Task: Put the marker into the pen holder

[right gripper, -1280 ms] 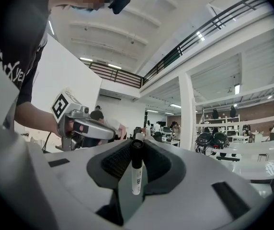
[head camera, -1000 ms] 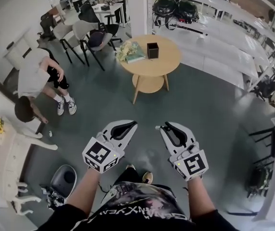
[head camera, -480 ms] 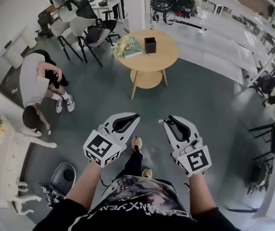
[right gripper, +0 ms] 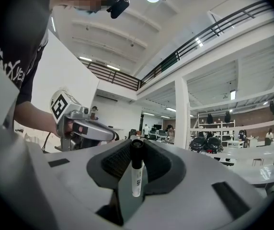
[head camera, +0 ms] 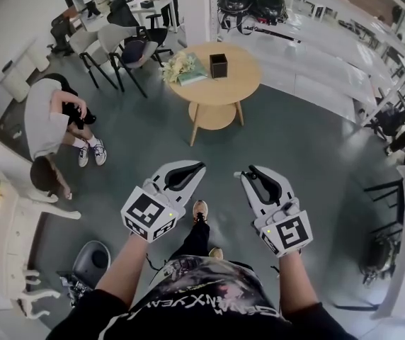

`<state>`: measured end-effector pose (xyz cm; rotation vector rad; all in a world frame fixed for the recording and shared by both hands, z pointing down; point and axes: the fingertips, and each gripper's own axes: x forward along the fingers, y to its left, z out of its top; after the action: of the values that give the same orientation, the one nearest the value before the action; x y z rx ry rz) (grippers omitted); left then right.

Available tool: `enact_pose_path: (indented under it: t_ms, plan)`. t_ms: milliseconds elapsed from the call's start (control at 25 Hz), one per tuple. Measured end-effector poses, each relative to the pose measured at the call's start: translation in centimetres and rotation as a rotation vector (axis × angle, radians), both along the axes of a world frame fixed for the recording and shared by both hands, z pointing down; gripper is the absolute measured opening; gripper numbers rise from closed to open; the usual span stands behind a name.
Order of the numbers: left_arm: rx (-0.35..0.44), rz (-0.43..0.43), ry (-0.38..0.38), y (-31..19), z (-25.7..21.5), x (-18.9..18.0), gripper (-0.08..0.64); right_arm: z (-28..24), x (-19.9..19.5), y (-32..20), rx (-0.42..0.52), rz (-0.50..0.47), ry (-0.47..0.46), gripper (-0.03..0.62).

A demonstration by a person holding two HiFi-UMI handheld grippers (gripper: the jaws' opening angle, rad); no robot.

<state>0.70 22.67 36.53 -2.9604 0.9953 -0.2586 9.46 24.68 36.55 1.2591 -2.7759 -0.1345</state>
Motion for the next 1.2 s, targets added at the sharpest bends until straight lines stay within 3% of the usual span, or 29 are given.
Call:
enact_pose_path:
  t_ms: [640,1200]
  plan:
    - [-0.039,-0.025,0.015,-7.6,2.4,-2.0,0.021,2.0,-2.1,-7.7,-0.032,-0.025,0.010,0.077]
    - [-0.082,0.000,0.038,-19.8,3.4,-4.6,0.021,2.6,-4.8,-19.8,-0.068,0.006,0.018,0.077]
